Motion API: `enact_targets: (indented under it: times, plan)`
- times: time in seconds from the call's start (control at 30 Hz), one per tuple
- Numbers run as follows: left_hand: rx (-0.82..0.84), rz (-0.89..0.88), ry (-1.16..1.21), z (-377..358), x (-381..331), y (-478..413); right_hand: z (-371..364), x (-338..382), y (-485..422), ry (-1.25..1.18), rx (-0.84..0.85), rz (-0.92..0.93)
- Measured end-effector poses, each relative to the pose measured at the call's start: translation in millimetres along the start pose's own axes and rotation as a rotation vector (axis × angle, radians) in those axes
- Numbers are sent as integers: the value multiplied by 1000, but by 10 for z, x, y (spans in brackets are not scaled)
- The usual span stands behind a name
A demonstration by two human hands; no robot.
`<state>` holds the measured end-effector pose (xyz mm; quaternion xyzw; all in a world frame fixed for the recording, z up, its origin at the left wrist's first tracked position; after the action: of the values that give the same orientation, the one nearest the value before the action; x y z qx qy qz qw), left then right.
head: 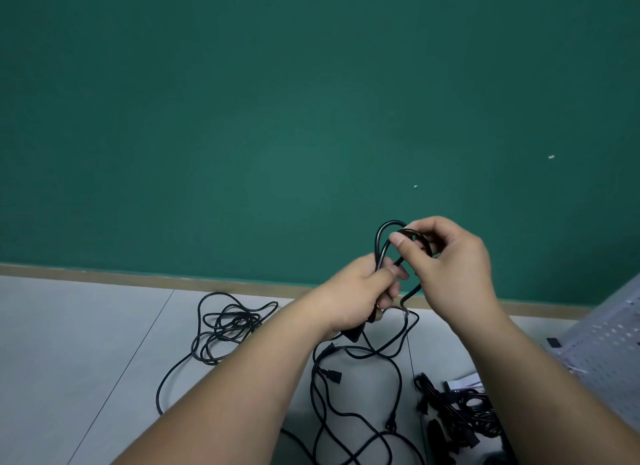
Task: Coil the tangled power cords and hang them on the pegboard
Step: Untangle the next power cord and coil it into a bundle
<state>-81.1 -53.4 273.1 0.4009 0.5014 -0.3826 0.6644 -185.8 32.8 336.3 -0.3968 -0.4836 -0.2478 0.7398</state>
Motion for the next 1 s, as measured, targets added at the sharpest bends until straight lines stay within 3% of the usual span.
enact_targets:
  times: [0.23,0.33,0.4,0.47,0.57,0.7,0.83,1.0]
  plan:
    - [-337,35,332,366,29,-23,-244,-265,11,-54,232,-153]
    - [-376,46,319,415,63,-6,-259,-281,26,-18,278,-159]
    - [-380,36,183,431,58,5,-226,-253,16,-103,225,-166]
    - [-349,29,71,406,33,17,-204,-197,12,-180,170,-172]
    - [-218,22,102,258,2,15,-172,-132,34,-226,103,-170]
    - [-78,8,107,86,-51,45,-32,-115,23,-4,11,-94]
    - [-34,7,78,32,-27,56,6,-46,6,172,22,-38]
    - [63,-25,107,-25,-118,95,-127,-118,35,-212,131,-164]
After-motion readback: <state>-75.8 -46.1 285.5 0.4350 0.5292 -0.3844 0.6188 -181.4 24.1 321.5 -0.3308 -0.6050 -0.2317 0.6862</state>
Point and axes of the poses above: each hand's wrist, its own y-axis away from the middle knuckle, its own z-axis out of the back of the hand, x = y × z, the point moved 9 cm from there along -y, towards the middle knuckle, and after that the axes turned 6 degrees about -y, right-handed, at the moved point
